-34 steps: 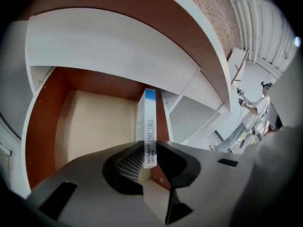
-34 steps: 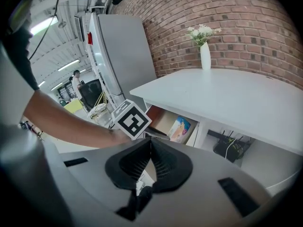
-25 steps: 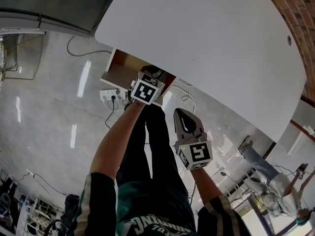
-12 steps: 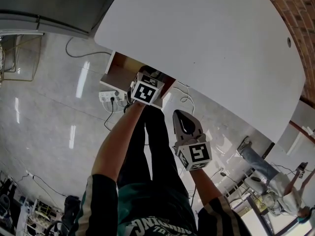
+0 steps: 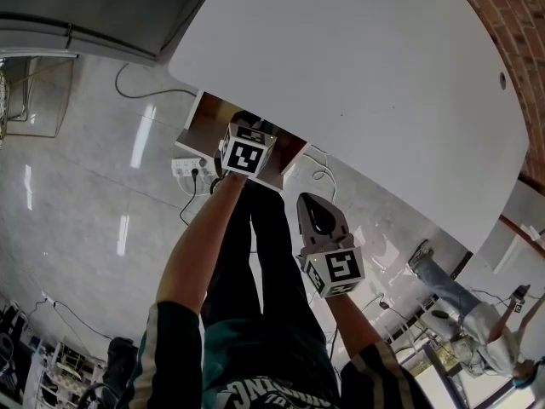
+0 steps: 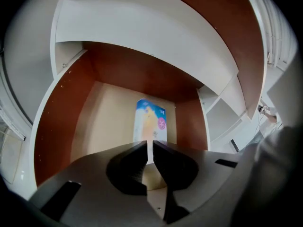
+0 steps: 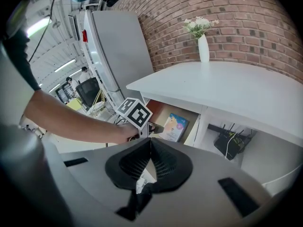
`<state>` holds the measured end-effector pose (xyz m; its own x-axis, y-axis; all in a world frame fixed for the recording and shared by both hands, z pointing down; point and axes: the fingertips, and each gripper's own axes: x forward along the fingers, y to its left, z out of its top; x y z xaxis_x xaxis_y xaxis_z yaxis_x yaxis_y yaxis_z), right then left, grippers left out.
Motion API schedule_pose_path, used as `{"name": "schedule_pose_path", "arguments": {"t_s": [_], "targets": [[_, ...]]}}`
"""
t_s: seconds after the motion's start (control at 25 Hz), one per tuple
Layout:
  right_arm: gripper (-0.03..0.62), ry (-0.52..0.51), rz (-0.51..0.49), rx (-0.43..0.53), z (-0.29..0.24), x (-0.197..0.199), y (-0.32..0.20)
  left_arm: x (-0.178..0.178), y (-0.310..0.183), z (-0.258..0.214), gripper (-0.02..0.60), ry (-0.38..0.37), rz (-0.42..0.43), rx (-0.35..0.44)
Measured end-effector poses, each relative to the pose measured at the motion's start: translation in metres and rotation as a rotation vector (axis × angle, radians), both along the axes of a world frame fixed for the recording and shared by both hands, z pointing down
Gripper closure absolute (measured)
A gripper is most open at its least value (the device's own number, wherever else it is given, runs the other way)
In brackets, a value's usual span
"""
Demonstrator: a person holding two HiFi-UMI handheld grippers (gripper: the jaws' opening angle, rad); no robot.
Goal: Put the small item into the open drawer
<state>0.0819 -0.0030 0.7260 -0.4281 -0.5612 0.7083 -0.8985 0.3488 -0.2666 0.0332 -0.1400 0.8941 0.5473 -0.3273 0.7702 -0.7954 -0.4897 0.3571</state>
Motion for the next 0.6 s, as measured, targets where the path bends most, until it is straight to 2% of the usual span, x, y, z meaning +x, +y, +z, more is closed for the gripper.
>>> {"name": "schedule_pose_path", "arguments": {"t_s": [0.6], "targets": [[0.569,-0.009,-0.002,-0.019,-0.0018,-0.0045,-0.0016,-0.0119,0.0028,-0.0063,0.554,-0.017,-0.014,0.011]]}}
